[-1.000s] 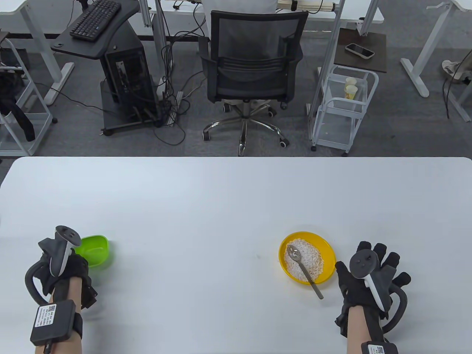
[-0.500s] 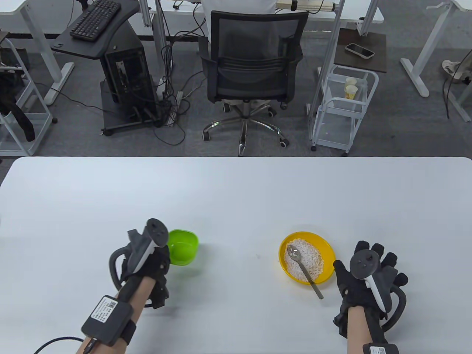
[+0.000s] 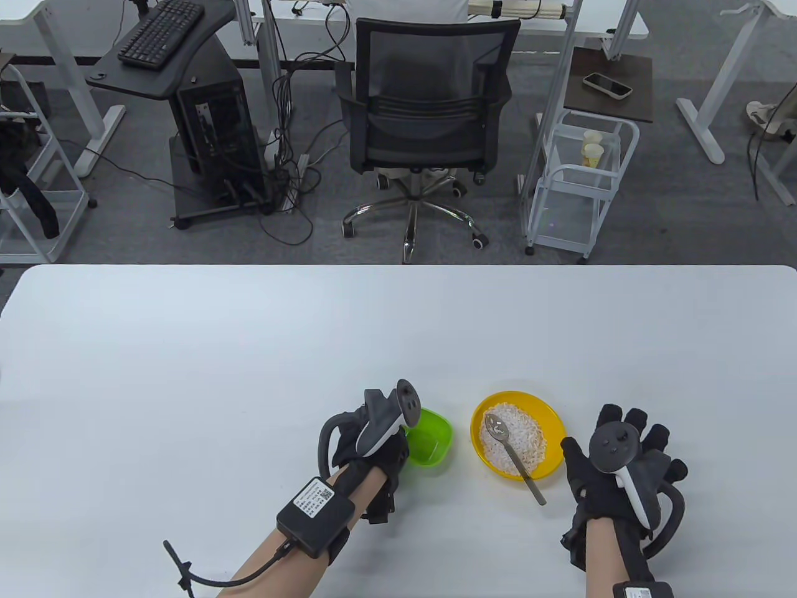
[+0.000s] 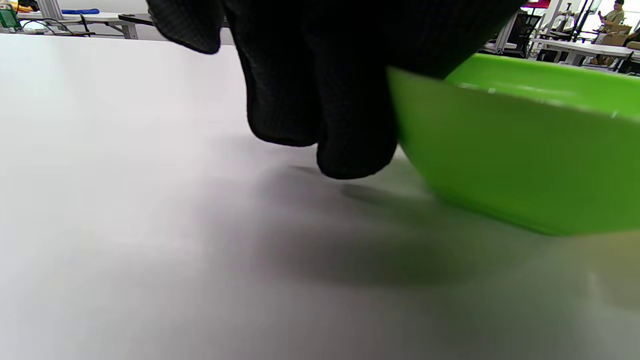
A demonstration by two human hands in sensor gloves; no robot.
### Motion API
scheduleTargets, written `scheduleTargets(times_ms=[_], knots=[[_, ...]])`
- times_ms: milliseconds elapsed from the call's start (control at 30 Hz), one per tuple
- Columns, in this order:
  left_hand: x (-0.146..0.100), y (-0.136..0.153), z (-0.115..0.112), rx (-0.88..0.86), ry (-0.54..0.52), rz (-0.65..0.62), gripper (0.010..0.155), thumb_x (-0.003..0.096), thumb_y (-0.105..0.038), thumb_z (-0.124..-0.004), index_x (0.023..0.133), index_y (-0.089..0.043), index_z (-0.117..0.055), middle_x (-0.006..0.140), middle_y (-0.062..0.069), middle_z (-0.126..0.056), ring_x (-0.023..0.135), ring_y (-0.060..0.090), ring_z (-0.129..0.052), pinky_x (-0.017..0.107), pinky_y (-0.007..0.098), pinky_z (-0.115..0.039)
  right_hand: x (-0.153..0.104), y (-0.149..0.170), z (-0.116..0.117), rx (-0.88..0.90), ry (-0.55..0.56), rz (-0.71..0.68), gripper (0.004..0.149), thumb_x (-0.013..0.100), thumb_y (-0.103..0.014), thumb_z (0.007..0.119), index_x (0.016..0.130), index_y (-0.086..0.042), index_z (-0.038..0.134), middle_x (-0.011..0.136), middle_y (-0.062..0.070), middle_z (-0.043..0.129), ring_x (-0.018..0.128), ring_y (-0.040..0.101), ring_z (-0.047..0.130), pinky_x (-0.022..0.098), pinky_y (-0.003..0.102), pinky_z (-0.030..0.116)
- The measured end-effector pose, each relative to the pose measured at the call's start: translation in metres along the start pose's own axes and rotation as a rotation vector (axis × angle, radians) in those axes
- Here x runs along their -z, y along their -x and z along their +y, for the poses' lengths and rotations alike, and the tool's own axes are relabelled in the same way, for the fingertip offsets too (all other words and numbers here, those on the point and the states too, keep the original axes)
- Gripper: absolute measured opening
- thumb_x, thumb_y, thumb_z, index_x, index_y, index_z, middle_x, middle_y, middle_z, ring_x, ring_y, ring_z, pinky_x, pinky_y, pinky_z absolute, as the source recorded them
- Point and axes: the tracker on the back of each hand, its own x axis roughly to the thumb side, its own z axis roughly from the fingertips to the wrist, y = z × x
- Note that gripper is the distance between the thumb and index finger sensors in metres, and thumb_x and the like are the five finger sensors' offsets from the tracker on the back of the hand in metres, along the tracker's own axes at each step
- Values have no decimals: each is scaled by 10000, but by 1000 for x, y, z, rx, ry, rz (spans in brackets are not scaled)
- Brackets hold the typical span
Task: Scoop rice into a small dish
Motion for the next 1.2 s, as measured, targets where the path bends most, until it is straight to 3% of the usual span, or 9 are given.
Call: scheduleTargets(times_ms=[200,367,533,700,800,900,1000,1100,1200], knots=[[-2,-2,-3,20,-17,0,494,507,-412,-772,981,-287,-714,690,-143,-1081,794,119,-1003,794,520,-593,-3,-1,-2,26,13,-17,784,597,-558,635,1131,-246,154,1192,114,29,1005,454,-60,600,729,21],[-6,13,16,-2,14,-2,609,483,-562,-718,1035,-318,-631,858,-121,-1016,908,161,-926,806,528,-573,-4,-2,-2,39,7,-33,785,597,-557,636,1132,-237,160,1196,114,49,1004,454,-54,598,730,26],[-14,79,61,-133,-141,91,610,484,-582,-677,1045,-353,-607,972,-121,-939,980,168,-859,818,525,-558,-8,-3,-5,87,-3,-73,785,598,-554,637,1135,-224,169,1202,128,82,1007,460,-39,596,733,35],[-31,168,76,-140,-274,328,629,482,-595,-672,1061,-364,-582,1066,-110,-852,1040,196,-790,819,541,-545,-19,-14,-8,139,-22,-159,796,601,-549,638,1141,-188,177,1204,203,129,1005,525,7,590,752,59],[-48,222,73,-186,-327,458,634,481,-592,-674,1063,-355,-583,1071,-96,-848,1040,211,-786,815,551,-540,-26,-23,-7,123,-45,-186,797,602,-539,653,1153,-152,227,1214,241,245,1015,567,80,586,768,84],[-57,254,59,-235,-322,510,642,481,-590,-677,1068,-346,-582,1079,-74,-843,1048,233,-768,814,561,-531,-29,-29,-3,56,-122,-188,803,603,-523,682,1159,-105,281,1209,265,373,1031,597,171,585,777,99],[-58,270,42,-248,-304,521,656,478,-593,-682,1076,-352,-560,1109,-72,-806,1086,243,-706,815,563,-526,-30,-34,3,-5,-242,-167,829,606,-516,702,1153,-44,295,1183,302,456,1032,637,268,573,792,96],[-53,278,24,-268,-266,518,655,477,-592,-681,1074,-350,-562,1109,-70,-803,1089,244,-697,811,561,-530,-32,-40,11,-60,-283,-161,834,598,-502,727,1138,9,349,1118,337,588,1004,666,427,570,809,127],[-53,274,25,-259,-211,482,657,479,-600,-672,1079,-365,-546,1132,-72,-769,1110,247,-658,820,560,-518,-35,-46,18,-117,-307,-167,811,592,-471,757,1120,38,411,1046,335,696,968,649,570,583,819,174]])
